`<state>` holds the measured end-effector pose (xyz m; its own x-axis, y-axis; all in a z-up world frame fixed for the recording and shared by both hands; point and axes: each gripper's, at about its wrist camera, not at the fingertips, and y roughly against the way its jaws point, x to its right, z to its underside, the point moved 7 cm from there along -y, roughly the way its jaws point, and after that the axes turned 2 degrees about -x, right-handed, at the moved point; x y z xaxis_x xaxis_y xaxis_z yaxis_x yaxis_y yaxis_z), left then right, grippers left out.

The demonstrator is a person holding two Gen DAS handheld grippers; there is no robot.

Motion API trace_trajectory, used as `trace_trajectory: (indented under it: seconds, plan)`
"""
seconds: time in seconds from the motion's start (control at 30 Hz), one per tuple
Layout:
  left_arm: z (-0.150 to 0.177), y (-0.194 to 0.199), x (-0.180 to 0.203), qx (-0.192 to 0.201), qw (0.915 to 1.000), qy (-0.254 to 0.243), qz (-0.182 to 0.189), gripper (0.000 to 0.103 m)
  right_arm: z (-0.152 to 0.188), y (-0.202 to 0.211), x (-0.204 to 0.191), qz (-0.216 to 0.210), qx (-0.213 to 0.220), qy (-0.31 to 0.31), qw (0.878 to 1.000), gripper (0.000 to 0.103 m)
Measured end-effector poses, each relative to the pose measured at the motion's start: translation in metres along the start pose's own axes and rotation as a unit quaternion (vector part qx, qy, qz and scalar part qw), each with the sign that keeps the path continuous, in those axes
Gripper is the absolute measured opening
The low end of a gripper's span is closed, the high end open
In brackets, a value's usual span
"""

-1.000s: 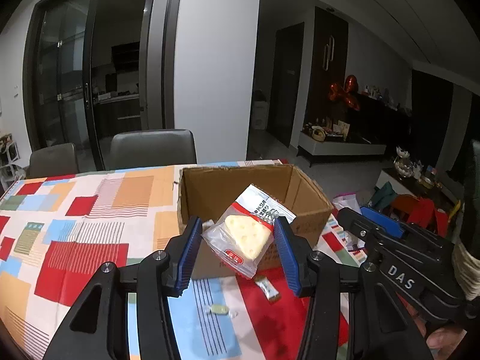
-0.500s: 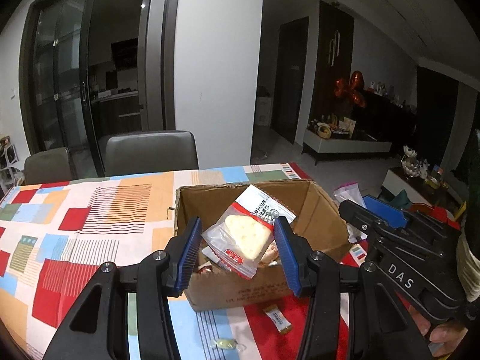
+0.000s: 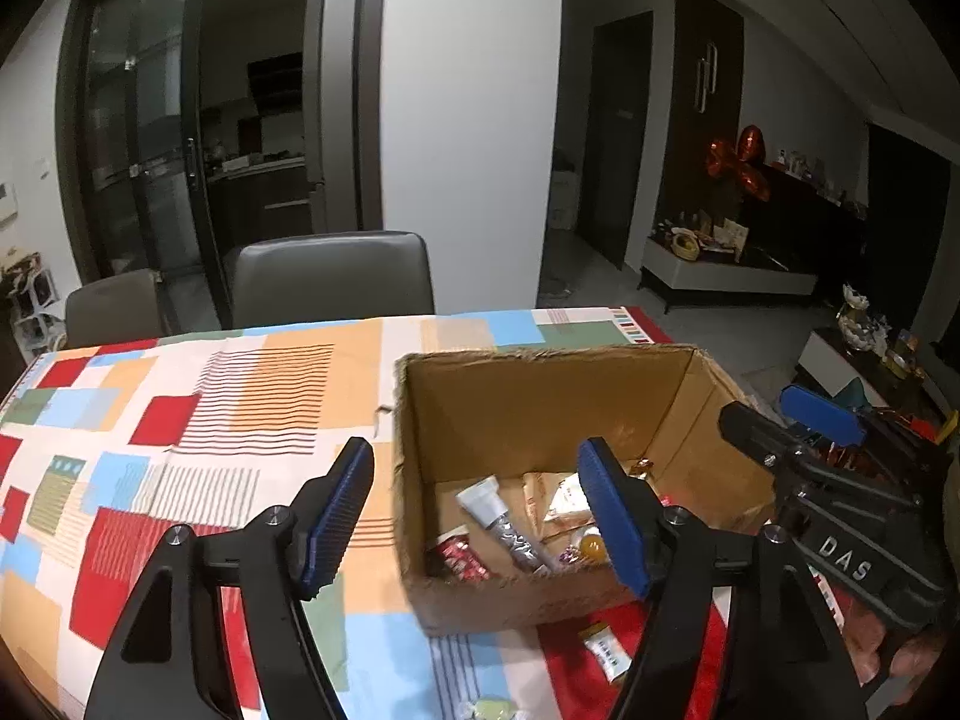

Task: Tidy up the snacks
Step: 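Carry both bread packets over the box and open both tools to drop them, then move both tools toward the green candy and gold bar beside the box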

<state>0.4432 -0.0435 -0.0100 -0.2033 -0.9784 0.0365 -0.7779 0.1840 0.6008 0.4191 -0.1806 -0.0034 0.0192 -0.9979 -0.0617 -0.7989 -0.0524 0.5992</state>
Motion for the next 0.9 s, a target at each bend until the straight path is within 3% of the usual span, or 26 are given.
trace_trajectory:
  seconds: [0.6, 0.9]
  plan:
    - [0.058, 0.068, 0.001, 0.039, 0.9989, -0.027, -0.003, 0.07, 0.05, 0.055, -0.029, -0.066, 0.017, 0.025, 0.997, 0.059]
    - [0.107, 0.055, -0.001, -0.002, 0.9998, -0.018, 0.009, 0.069, 0.098, 0.042, -0.03, -0.073, -0.031, 0.025, 0.997, 0.058]
